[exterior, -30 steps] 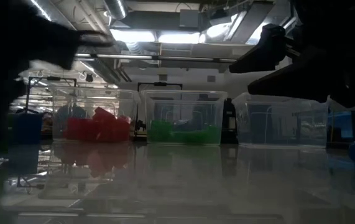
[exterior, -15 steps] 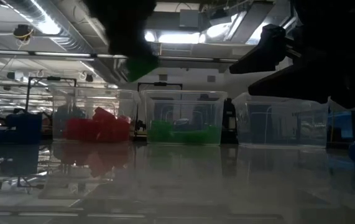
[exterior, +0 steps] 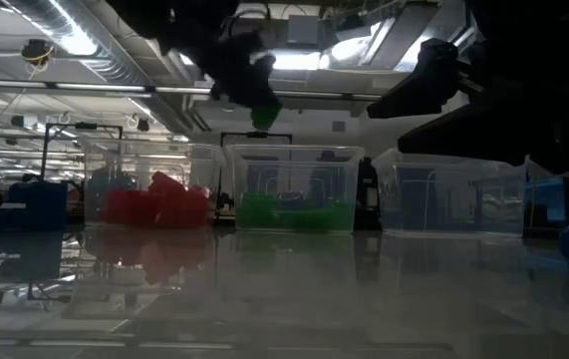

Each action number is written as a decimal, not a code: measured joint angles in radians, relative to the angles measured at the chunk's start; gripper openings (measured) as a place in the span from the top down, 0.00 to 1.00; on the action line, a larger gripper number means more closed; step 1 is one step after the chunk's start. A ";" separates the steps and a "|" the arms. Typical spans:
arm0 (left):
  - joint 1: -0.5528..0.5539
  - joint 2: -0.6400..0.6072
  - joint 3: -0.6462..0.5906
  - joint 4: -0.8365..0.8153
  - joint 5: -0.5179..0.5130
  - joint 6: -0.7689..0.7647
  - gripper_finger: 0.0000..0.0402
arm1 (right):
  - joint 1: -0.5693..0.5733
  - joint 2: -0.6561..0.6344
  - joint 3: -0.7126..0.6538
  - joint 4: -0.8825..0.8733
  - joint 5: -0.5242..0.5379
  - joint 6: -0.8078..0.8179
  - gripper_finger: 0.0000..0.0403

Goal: Sort blocks
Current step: Put the green game piece into the middle transparent bin

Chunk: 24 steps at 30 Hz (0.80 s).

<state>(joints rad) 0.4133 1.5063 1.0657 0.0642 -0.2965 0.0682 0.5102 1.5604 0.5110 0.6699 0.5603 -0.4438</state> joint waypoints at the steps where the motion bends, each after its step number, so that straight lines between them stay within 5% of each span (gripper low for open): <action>1: 0.021 0.011 0.000 0.012 0.008 0.000 0.68 | 0.000 0.000 0.000 -0.003 0.000 0.000 0.15; 10: 0.117 0.085 0.000 0.094 0.065 0.031 0.57 | 0.000 0.000 0.000 -0.014 0.001 -0.002 0.15; 24: 0.086 0.019 -0.001 0.076 0.069 -0.008 0.47 | 0.000 0.000 0.000 -0.017 -0.012 -0.006 0.15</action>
<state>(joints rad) 0.4991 1.5249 1.0649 0.1407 -0.2279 0.0601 0.5102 1.5604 0.5107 0.6525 0.5487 -0.4500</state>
